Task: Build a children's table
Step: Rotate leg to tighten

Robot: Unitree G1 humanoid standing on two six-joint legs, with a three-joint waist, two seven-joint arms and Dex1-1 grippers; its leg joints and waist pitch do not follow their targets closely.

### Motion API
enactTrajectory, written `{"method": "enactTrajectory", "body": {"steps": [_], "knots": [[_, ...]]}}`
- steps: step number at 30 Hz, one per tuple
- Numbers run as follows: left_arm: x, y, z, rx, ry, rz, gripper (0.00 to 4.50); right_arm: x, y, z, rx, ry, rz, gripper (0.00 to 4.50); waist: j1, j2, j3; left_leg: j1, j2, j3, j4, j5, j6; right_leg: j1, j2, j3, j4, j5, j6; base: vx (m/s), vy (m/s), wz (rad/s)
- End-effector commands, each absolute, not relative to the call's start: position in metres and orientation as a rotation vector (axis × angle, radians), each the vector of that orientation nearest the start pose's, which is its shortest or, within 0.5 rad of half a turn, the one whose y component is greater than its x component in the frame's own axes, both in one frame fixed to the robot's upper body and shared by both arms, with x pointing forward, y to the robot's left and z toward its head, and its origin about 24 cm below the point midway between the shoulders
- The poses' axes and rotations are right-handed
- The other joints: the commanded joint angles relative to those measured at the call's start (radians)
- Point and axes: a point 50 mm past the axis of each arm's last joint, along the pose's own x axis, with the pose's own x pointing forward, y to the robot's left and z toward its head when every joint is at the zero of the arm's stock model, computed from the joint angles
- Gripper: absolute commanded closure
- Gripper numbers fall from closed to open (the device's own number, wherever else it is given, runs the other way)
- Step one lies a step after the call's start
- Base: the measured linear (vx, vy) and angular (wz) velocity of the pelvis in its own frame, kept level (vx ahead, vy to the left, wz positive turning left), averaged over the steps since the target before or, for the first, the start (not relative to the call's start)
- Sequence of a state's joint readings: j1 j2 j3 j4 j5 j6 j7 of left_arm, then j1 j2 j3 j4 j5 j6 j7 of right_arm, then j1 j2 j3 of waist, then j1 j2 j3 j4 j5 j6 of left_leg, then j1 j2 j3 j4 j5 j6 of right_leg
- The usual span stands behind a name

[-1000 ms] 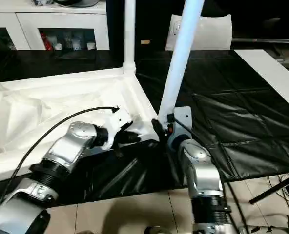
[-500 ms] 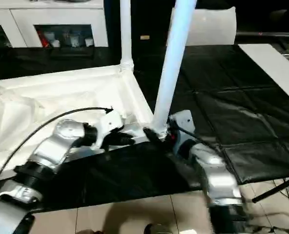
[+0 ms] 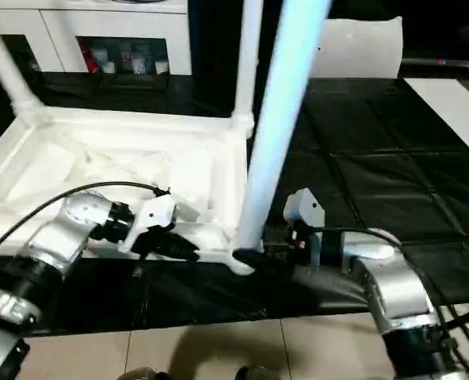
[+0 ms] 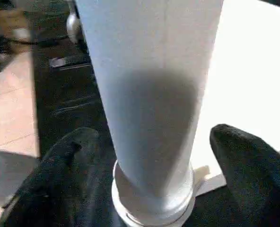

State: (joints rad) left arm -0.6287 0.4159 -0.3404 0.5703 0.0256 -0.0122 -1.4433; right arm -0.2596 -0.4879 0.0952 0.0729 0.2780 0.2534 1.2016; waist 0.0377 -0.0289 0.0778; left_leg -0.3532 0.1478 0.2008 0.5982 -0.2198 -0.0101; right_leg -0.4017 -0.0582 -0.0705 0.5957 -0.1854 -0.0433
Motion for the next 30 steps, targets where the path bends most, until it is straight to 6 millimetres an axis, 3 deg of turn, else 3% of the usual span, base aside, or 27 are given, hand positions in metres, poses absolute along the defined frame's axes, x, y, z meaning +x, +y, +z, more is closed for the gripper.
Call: {"method": "enactTrajectory", "body": {"steps": [1, 4, 7, 21, 25, 26, 30], "knots": [[0.305, 0.128, 0.063, 0.599, 0.482, -1.712, 4.5, 0.264, -0.167, 0.08, -0.166, 0.25, 1.366, 0.62, 0.002, -0.009, -0.065, 0.008, 0.097, -0.041, -0.067, -0.086, 0.089, 0.054, -0.114, 0.067, -0.067, -0.203, -0.222, 0.0, 0.0, 0.0], [0.305, 0.128, 0.063, 0.615, 0.491, -1.747, 4.5, 0.264, -0.165, 0.08, -0.18, 0.272, 1.421, 0.93, 0.014, -0.012, -0.07, 0.006, 0.099, -0.038, -0.063, -0.043, 0.107, 0.057, -0.114, 0.067, -0.055, -0.126, -0.233, 0.0, 0.0, 0.0], [0.305, 0.128, 0.063, 0.617, 0.493, -1.76, 4.5, 0.265, -0.165, 0.079, -0.184, 0.281, 1.438, 1.18, 0.022, -0.013, -0.071, 0.006, 0.099, -0.036, -0.061, -0.027, 0.114, 0.056, -0.114, 0.066, -0.052, -0.11, -0.237, 0.0, 0.0, 0.0], [0.306, 0.128, 0.063, 0.626, 0.498, -1.798, 4.5, 0.267, -0.161, 0.077, -0.163, 0.316, 1.514, 2.4, 0.037, -0.016, -0.071, 0.006, 0.099, -0.036, -0.059, -0.025, 0.108, 0.056, -0.114, 0.064, -0.051, -0.125, -0.235, 0.0, 0.0, 0.0], [0.305, 0.129, 0.063, 0.628, 0.502, -1.798, 4.5, 0.264, -0.159, 0.076, -0.149, 0.32, 1.523, 2.52, 0.041, -0.014, -0.068, 0.008, 0.1, -0.037, -0.061, -0.049, 0.094, 0.053, -0.114, 0.065, -0.056, -0.164, -0.226, 0.0, 0.0, 0.0], [0.305, 0.128, 0.061, 0.62, 0.502, -1.792, 4.5, 0.261, -0.157, 0.074, -0.131, 0.329, 1.527, 2.52, 0.042, -0.01, -0.067, 0.009, 0.1, -0.037, -0.062, -0.053, 0.089, 0.054, -0.113, 0.065, -0.057, -0.171, -0.223, 0.0, 0.0, 0.0], [0.307, 0.123, 0.06, 0.575, 0.49, -1.744, 4.5, 0.256, -0.151, 0.07, -0.064, 0.35, 1.478, 2.53, 0.046, -0.011, -0.067, 0.011, 0.101, -0.038, -0.064, -0.053, 0.081, 0.054, -0.113, 0.065, -0.055, -0.155, -0.223, 0.0, 0.0, 0.0]]}}
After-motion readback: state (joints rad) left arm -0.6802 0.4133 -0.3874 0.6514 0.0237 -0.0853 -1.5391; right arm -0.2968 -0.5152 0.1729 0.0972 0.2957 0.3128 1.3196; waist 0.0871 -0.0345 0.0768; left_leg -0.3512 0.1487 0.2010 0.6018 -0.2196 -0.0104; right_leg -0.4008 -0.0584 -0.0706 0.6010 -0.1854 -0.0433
